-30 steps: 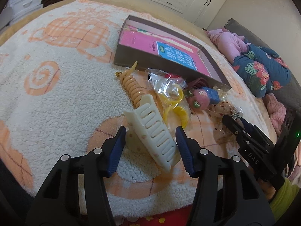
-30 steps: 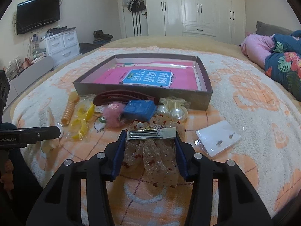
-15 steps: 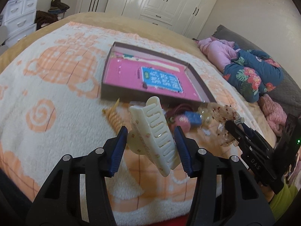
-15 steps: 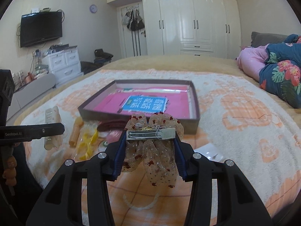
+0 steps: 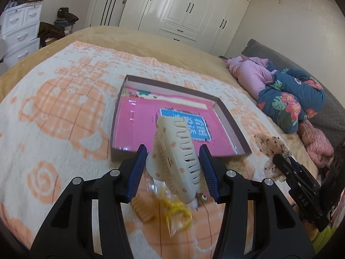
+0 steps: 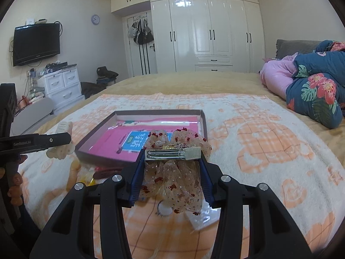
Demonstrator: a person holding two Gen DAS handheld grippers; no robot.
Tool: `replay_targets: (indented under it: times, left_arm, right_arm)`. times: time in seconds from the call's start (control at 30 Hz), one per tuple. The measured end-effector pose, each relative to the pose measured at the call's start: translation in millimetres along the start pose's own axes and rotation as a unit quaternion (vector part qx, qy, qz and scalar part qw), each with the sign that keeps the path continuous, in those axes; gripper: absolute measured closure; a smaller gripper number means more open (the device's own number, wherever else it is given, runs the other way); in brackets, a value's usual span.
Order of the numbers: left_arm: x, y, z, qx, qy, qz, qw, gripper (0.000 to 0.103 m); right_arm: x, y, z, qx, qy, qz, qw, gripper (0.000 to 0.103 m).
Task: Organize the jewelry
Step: 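Carry the claw clip into the box with the left tool while the right carries the bow clip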
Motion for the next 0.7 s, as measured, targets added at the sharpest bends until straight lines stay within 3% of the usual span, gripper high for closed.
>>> replay_targets:
  times: [0.27, 0.57, 0.63, 0.7]
  left_arm:
    - [24, -3, -28, 0.003, 0.007, -0.008, 0.9999, 0.062]
    - [60, -8, -47, 0.013, 0.002, -0.018, 0.9998, 0.062]
    - [69, -10, -48, 0.016, -0.005, -0.023, 0.9996, 0.072]
    - [74, -14, -47, 0.013, -0.009, -0.022, 0.9996, 0.099]
  right_arm:
    - [17, 2, -25, 0.005, 0.012, -0.004, 1.0, 0.059]
    - [52, 3, -48, 0.013, -0.002, -0.004, 1.0, 0.059]
    - [64, 5, -52, 0.013, -0.011, -0.004, 1.0, 0.059]
    - [74, 3, -53, 0.012, -0.02, -0.005, 1.0, 0.059]
Point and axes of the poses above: each gripper's, at about its wrist camera, not at the fingertips, and x roughly the way its jaws point, y to its right, z to its underside, the point moved 3 cm from there along x, roughly the way its jaws point, and after that the axes turned 3 degrees about x, right-handed, at the moved point
